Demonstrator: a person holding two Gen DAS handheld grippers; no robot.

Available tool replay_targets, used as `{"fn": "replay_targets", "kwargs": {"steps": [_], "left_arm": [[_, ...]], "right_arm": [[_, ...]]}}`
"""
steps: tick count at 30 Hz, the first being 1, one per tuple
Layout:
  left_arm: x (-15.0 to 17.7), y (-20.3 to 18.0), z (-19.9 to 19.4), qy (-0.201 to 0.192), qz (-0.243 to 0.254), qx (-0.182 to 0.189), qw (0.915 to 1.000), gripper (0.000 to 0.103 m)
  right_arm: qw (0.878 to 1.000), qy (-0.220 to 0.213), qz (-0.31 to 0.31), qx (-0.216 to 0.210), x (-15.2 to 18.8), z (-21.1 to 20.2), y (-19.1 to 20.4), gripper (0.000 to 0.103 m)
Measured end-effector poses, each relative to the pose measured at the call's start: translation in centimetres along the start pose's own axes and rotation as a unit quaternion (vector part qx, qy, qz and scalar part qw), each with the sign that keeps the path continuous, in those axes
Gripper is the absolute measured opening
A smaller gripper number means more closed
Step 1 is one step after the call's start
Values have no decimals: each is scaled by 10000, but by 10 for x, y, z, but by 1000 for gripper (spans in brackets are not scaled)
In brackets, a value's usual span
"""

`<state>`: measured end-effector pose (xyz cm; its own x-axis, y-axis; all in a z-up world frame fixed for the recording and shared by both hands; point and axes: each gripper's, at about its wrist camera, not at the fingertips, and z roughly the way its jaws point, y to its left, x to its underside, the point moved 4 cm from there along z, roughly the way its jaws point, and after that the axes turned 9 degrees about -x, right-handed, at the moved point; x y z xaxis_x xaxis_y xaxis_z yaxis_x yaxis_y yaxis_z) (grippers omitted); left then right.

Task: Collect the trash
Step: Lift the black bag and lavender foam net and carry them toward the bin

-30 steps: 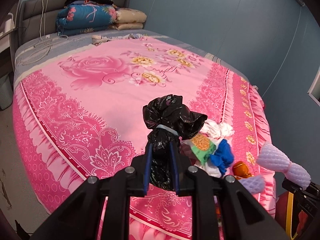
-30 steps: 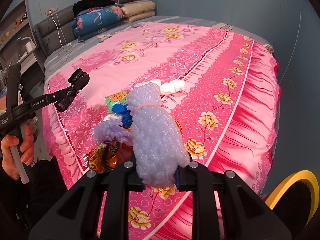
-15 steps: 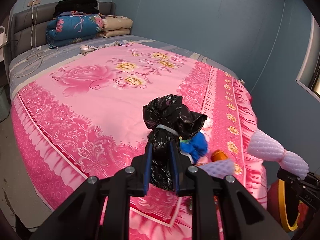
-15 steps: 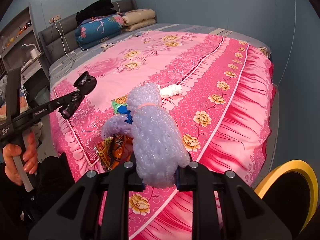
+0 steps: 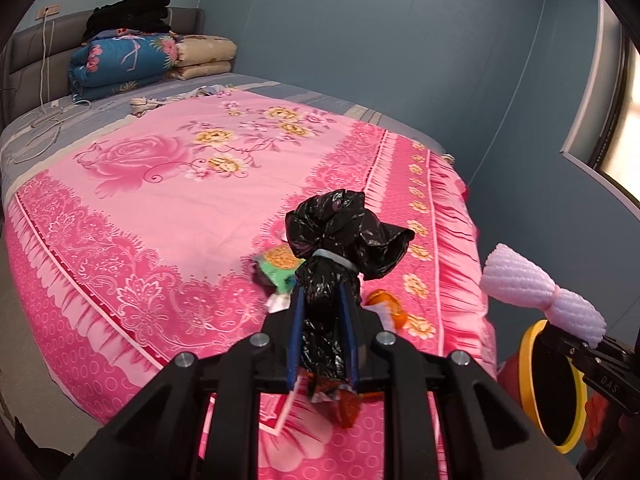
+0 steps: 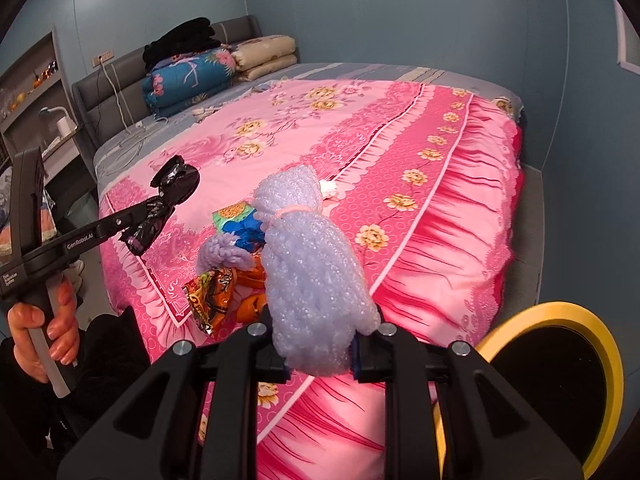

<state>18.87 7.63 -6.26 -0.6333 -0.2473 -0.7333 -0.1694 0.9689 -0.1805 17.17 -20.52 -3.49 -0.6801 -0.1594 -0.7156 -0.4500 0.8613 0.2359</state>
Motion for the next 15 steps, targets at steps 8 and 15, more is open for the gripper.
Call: {"fn": "replay_targets", "kwargs": {"steps": [8, 15], "left_arm": [[2, -26, -12, -42, 120, 272, 9995, 17], [2, -53, -27, -139, 318, 540, 9979, 17]], "right_arm": [[9996, -220, 164, 94, -1, -25, -14, 19], [9984, -441, 277, 239, -1, -50, -28, 20]]}}
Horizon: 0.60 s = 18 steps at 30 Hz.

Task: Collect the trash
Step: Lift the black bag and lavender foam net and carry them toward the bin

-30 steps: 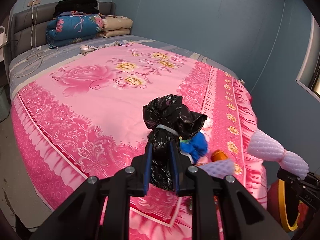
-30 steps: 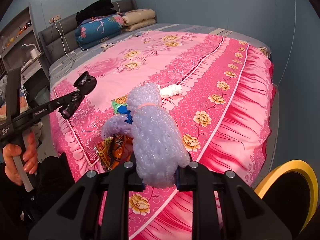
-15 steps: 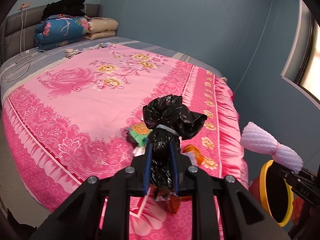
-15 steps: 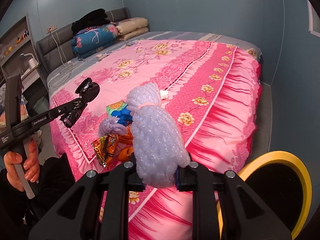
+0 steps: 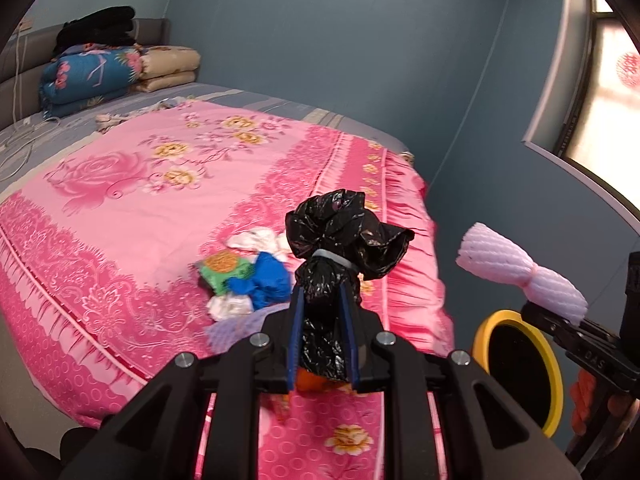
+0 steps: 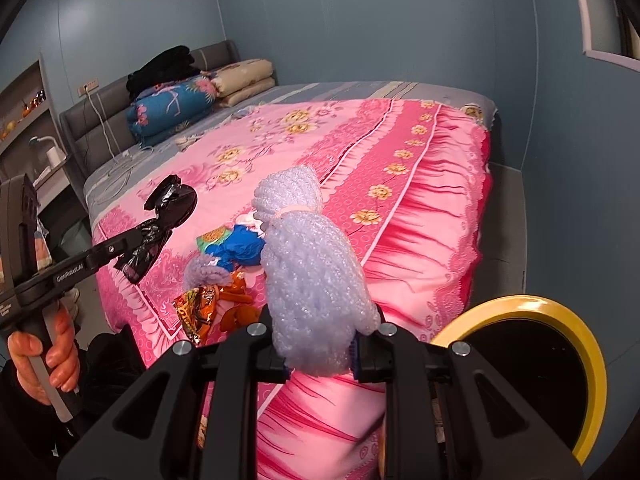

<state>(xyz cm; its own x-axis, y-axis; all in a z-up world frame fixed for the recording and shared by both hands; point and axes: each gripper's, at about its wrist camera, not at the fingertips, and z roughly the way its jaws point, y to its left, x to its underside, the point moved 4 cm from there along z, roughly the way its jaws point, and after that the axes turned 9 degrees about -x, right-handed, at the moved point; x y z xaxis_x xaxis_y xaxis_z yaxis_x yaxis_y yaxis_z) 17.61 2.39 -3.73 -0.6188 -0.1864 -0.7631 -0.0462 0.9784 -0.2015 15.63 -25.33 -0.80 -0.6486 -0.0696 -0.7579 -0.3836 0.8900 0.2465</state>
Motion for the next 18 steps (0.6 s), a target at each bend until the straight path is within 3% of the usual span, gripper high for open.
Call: {"fn": "replay_targets", "kwargs": {"steps": [18], "left_arm": [[-10, -91, -11, -73, 514, 676, 9964, 17]], "right_arm": [[9959, -595, 466, 494, 1, -60, -59, 20]]}}
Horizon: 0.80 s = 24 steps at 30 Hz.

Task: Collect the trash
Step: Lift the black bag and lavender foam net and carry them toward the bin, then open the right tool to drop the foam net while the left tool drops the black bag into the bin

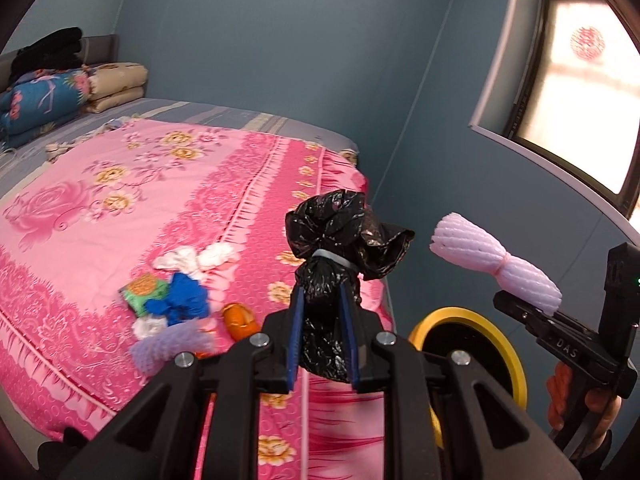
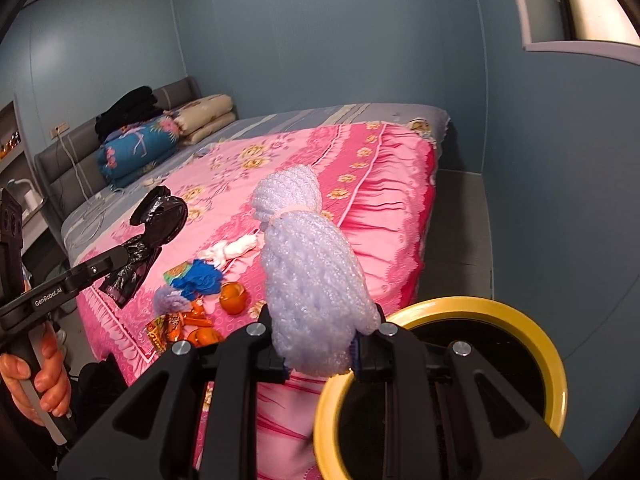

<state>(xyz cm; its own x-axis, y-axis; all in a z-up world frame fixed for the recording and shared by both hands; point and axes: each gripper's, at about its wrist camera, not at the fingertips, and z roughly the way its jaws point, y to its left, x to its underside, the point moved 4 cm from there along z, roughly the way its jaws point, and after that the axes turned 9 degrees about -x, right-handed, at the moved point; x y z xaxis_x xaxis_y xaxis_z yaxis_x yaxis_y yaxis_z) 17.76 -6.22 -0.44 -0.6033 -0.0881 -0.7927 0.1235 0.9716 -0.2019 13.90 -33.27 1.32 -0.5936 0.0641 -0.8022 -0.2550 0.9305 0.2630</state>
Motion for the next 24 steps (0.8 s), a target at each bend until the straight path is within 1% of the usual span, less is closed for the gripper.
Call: {"fn": "replay_targets", "kwargs": {"steps": [9, 15, 24], "left_arm": [[4, -53, 16, 98, 447, 345, 9984, 17], [9, -81, 26, 244, 687, 532, 9959, 17], [29, -118, 34, 442, 1070, 732, 9906, 17]], "right_arm": [[9991, -114, 291, 301, 7, -19, -34, 20], [9970, -100, 522, 560, 16, -31, -58, 21], [9922, 22, 897, 866, 37, -41, -88, 21]]}}
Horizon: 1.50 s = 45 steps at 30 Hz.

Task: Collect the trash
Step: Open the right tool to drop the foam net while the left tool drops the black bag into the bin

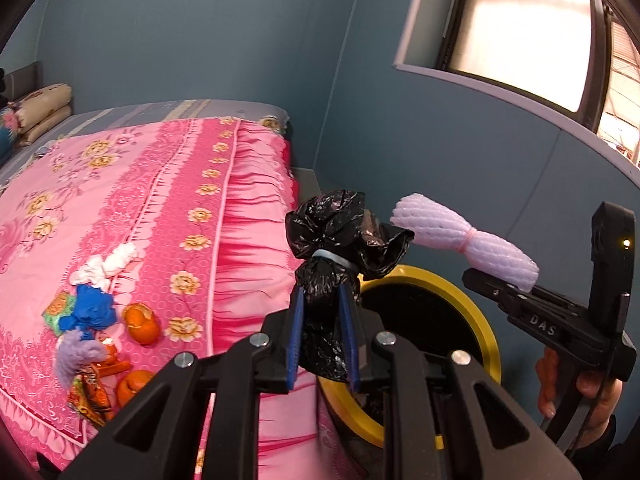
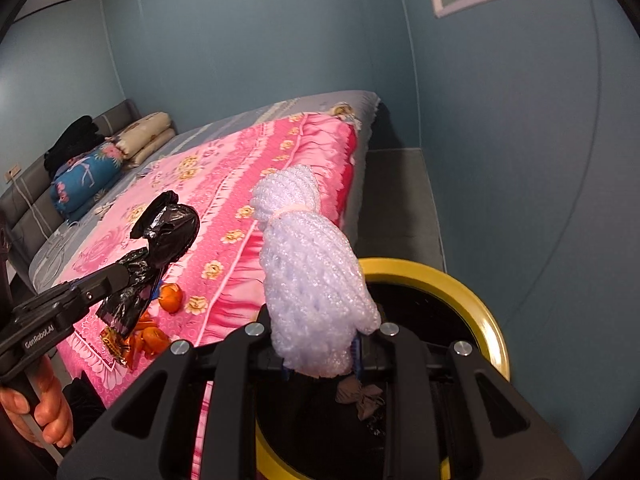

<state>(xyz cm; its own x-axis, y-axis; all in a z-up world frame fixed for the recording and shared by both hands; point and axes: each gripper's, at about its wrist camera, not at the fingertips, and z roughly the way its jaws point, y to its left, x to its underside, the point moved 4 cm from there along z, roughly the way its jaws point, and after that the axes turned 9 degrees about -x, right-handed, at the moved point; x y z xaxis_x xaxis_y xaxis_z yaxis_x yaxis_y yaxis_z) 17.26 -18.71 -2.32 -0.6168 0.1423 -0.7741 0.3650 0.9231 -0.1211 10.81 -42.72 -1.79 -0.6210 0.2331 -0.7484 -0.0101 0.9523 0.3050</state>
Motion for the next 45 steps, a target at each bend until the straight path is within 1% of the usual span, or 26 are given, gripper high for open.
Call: {"fn": "replay_targets", "kwargs": {"steps": [4, 9, 15, 20, 22, 23, 24, 26, 27, 28, 30, 32, 34, 35, 38, 41, 45], "left_arm": [[7, -12, 11, 143, 106, 69, 9998, 17], [17, -28, 26, 343, 268, 121, 9990, 17], [29, -43, 42, 590, 406, 222, 9972, 17], [32, -50, 43, 601, 471, 323, 9966, 17], [32, -51, 42, 583, 475, 328, 9966, 21], [32, -49, 41, 572, 442, 316, 9969, 26], [32, -48, 41, 569, 412, 323, 9970, 33], [31, -45, 39, 551, 346, 328, 9973, 40], [30, -43, 38, 525, 317, 300, 9977, 45], [29, -41, 38, 508, 292, 281, 9979, 47], [27, -36, 35, 474, 219, 235, 9984, 60], [25, -32, 33, 406, 172, 178, 9989, 67], [23, -25, 30, 354, 141, 96, 9992, 69], [22, -20, 28, 321, 113, 40, 9994, 72], [20, -7, 22, 221, 28, -94, 9997, 76], [17, 13, 14, 113, -124, -250, 9995, 78], [13, 34, 2, 8, -263, -419, 9988, 79]], "right_arm": [[9998, 103, 133, 58, 10, -2, -13, 21], [9992, 94, 346, 165, 16, -2, -32, 21], [9985, 125, 509, 137, 23, 2, -43, 23], [9982, 76, 594, 64, 23, 2, -46, 24], [9981, 52, 611, 62, 22, 2, -48, 28], [9980, 49, 617, 94, 21, 2, -48, 33], [9979, 46, 637, 96, 21, 2, -48, 41], [9975, 31, 701, 80, 22, 1, -50, 47], [9974, 34, 713, 88, 22, 0, -50, 47], [9974, 36, 713, 97, 22, 0, -50, 48], [9974, 38, 711, 113, 20, 1, -49, 50], [9973, 19, 728, 108, 19, 1, -49, 53], [9973, -23, 728, 104, 18, 1, -48, 54], [9973, -62, 719, 97, 17, 0, -46, 56], [9974, -189, 696, 41, 13, -2, -42, 62], [9974, -312, 647, -102, 8, -1, -31, 65], [9976, -327, 499, -338, 2, 5, -11, 66]]}}
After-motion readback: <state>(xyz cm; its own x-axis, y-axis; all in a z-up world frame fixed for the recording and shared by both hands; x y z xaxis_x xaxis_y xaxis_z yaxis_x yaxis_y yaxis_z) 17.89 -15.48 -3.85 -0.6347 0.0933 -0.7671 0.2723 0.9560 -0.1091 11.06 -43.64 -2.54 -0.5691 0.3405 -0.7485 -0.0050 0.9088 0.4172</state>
